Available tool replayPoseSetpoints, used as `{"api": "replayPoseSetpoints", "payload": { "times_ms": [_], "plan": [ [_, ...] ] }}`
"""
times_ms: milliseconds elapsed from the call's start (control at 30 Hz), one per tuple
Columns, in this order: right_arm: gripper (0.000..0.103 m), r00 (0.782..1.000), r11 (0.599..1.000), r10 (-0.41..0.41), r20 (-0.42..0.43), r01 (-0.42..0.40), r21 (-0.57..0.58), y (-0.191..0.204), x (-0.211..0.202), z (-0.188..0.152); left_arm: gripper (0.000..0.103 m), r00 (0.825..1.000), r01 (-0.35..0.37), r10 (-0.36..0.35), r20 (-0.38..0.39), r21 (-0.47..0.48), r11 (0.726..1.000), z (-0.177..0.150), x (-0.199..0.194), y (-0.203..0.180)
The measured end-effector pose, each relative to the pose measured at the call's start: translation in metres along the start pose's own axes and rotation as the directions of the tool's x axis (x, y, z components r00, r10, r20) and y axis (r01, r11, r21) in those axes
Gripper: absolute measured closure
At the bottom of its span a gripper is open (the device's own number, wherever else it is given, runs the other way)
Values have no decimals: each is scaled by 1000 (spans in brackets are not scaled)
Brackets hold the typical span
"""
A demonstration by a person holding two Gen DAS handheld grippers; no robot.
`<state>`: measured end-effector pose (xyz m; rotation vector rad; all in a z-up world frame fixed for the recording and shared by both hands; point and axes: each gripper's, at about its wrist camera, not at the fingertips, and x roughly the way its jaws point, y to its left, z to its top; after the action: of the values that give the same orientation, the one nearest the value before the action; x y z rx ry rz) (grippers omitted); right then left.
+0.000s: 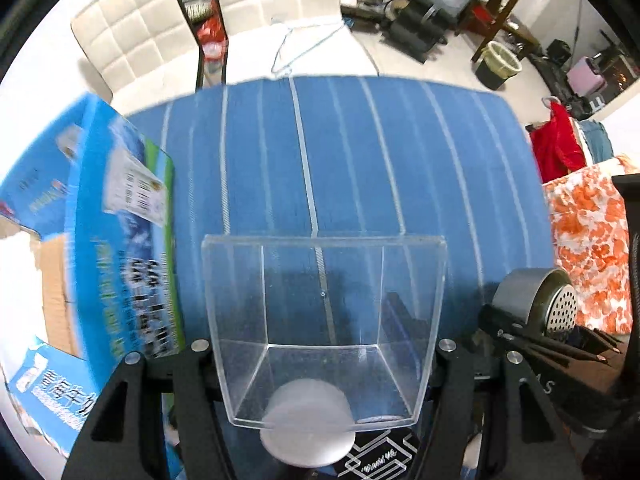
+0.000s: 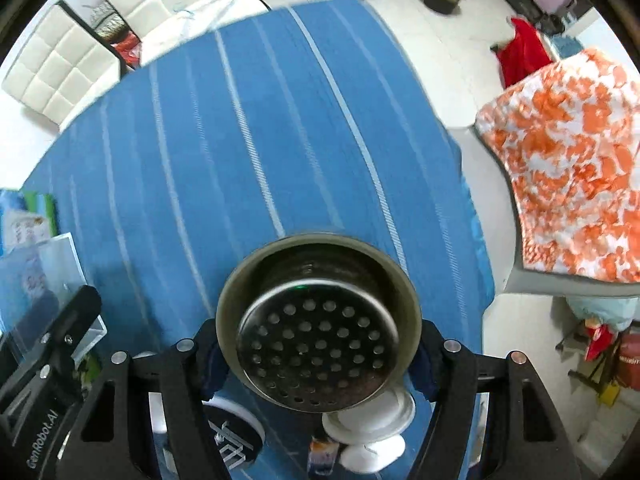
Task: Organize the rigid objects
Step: 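Carry the clear box with the left tool while the right tool carries the strainer cup into the blue box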
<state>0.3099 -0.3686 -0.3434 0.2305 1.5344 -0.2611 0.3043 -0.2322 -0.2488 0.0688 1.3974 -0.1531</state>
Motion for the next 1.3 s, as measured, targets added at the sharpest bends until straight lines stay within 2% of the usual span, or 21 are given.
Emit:
{"api": "replayPoseSetpoints", "payload": {
  "times_ms": [267,500,600,700,867,1033,1133,1300],
  "plan": [
    [31,983,995,31,180,-12,-101,32,-84,-39,42,992,8,-7,128,-11,1000,-44,-63,36],
    [30,958,980,109,266,-58,-190,107,-152,-85,42,978,24,-20,209,-18,1000,-64,-120,84],
    [30,948,971,156,276,-95,-221,153,-175,-100,42,974,44,-37,225,-27,999,-69,-141,119],
    [30,948,959,183,261,-114,-261,199,-180,-103,42,971,54,-41,235,-49,997,-67,-152,149],
    [30,961,936,209,181,-144,-321,283,-158,-94,42,972,49,-21,234,-115,992,-55,-148,217],
    [30,984,926,153,93,-109,-360,354,-99,-64,42,987,23,0,158,-144,989,-40,-107,280],
    [30,993,925,118,21,-102,-366,376,-56,-49,42,995,15,0,96,-158,987,-32,-75,308],
    [30,999,925,42,-35,-52,-376,400,-2,-33,42,999,18,-13,29,-179,984,-20,-36,333]
  ]
}}
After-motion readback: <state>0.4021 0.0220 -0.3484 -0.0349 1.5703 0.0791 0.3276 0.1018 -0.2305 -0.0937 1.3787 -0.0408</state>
